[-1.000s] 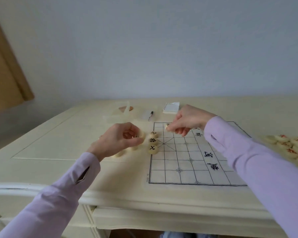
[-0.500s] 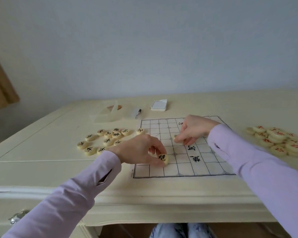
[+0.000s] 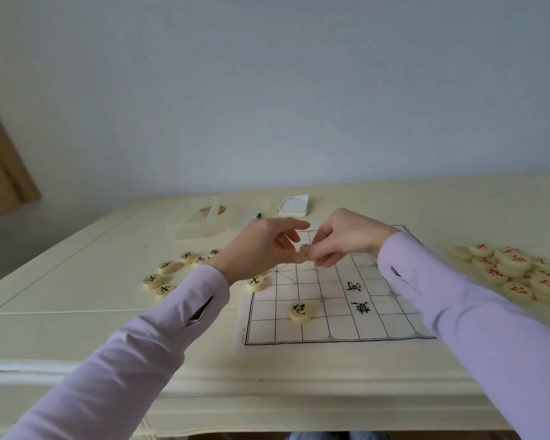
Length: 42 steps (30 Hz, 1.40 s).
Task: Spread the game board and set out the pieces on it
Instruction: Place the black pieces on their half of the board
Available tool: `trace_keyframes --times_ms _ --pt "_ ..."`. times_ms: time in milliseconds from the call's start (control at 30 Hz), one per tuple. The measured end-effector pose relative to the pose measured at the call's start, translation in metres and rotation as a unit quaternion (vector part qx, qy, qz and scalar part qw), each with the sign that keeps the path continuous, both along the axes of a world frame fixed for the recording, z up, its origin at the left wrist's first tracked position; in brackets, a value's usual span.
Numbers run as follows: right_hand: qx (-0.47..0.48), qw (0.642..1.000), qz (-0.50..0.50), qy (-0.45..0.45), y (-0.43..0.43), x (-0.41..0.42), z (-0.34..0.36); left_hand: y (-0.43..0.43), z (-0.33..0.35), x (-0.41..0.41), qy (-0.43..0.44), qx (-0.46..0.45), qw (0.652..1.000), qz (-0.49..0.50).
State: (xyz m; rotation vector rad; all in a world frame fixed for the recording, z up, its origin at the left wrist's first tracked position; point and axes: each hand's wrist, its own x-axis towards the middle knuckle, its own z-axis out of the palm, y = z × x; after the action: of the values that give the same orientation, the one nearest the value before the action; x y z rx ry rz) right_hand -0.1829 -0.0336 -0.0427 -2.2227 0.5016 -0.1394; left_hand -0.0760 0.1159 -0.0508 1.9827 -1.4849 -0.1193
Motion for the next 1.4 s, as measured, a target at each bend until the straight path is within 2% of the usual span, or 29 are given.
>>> trace_keyframes --times_ms 67,167,333,400,467,533,633,767,933,1400 --pt "0.077 0.996 0.010 -0.050 -0.002 0.005 0.007 -0.008 0.006 0.000 -0.002 -0.012 1.000 0.006" --pt "0.139 0.987 0.009 -0.085 -0.009 0.012 0.011 -0.020 0.013 0.005 -0.007 -0.034 0.999 0.031" --pt "0.302 0.939 -0.026 -0.164 -0.024 0.033 0.003 -0.041 0.020 0.028 -0.016 -0.049 0.995 0.090" --pt "0.342 0.922 -0.038 -0.179 -0.030 0.043 -0.002 -0.051 0.022 0.040 -0.014 -0.027 0.994 0.109" --pt "0.356 0.915 -0.050 -0.181 -0.035 0.053 -0.008 -0.064 0.021 0.052 -0.029 0.035 0.992 0.118" --pt "0.336 0.925 -0.064 -0.166 -0.041 0.063 -0.013 -0.077 0.017 0.063 -0.070 0.100 0.986 0.118" --pt "0.277 0.946 -0.110 -0.127 -0.052 0.078 -0.021 -0.093 0.008 0.078 -0.098 0.148 0.976 0.125" --pt "0.109 0.986 -0.125 -0.029 -0.062 0.089 -0.029 -0.107 -0.008 0.090 -0.109 0.174 0.971 0.121" --pt "0.003 0.994 -0.093 0.060 -0.065 0.094 -0.039 -0.122 -0.023 0.101 -0.101 0.184 0.971 0.115" --pt "-0.056 0.991 -0.085 0.082 -0.067 0.093 -0.046 -0.116 -0.018 0.106 -0.051 0.260 0.959 0.100"
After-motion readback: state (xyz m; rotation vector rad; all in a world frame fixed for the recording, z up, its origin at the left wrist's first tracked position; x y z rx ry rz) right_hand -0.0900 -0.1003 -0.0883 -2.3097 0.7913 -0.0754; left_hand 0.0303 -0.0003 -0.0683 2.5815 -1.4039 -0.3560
